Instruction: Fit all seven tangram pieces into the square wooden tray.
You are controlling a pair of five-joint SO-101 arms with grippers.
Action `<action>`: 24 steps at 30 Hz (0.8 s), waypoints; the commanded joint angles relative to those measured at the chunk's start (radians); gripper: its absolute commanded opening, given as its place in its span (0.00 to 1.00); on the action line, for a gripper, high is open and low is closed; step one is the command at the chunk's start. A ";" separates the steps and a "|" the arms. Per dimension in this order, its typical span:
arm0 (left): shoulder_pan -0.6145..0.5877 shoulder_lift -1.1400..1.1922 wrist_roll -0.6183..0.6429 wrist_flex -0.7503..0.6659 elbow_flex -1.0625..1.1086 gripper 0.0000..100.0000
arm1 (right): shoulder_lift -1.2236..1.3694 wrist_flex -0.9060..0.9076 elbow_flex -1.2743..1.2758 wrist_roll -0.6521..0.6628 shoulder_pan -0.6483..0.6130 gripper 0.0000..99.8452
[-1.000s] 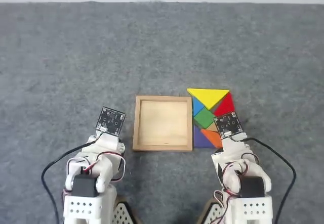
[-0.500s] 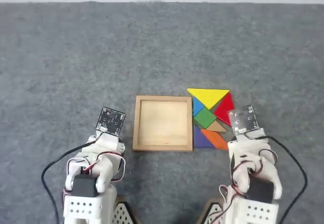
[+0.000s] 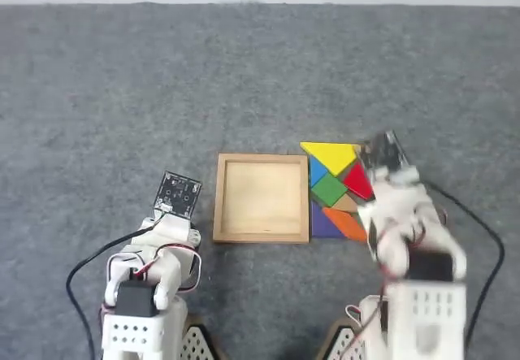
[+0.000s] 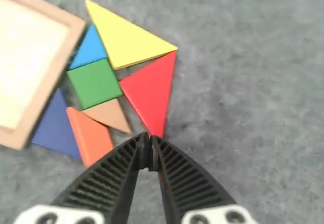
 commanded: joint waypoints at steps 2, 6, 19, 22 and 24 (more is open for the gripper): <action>-0.005 -0.025 0.008 0.006 -0.012 0.01 | 0.441 -0.025 -0.287 -0.115 -0.045 0.11; -0.005 -0.025 0.008 0.006 -0.012 0.01 | 0.728 -0.031 -0.457 -0.192 -0.102 0.18; -0.005 -0.025 0.008 0.006 -0.012 0.01 | 1.314 -0.031 -0.827 -0.463 -0.128 0.30; -0.005 -0.025 0.008 0.006 -0.012 0.01 | 1.395 -0.031 -0.882 -0.479 -0.127 0.30; -0.005 -0.025 0.008 0.006 -0.012 0.01 | 1.435 -0.031 -0.905 -0.479 -0.125 0.30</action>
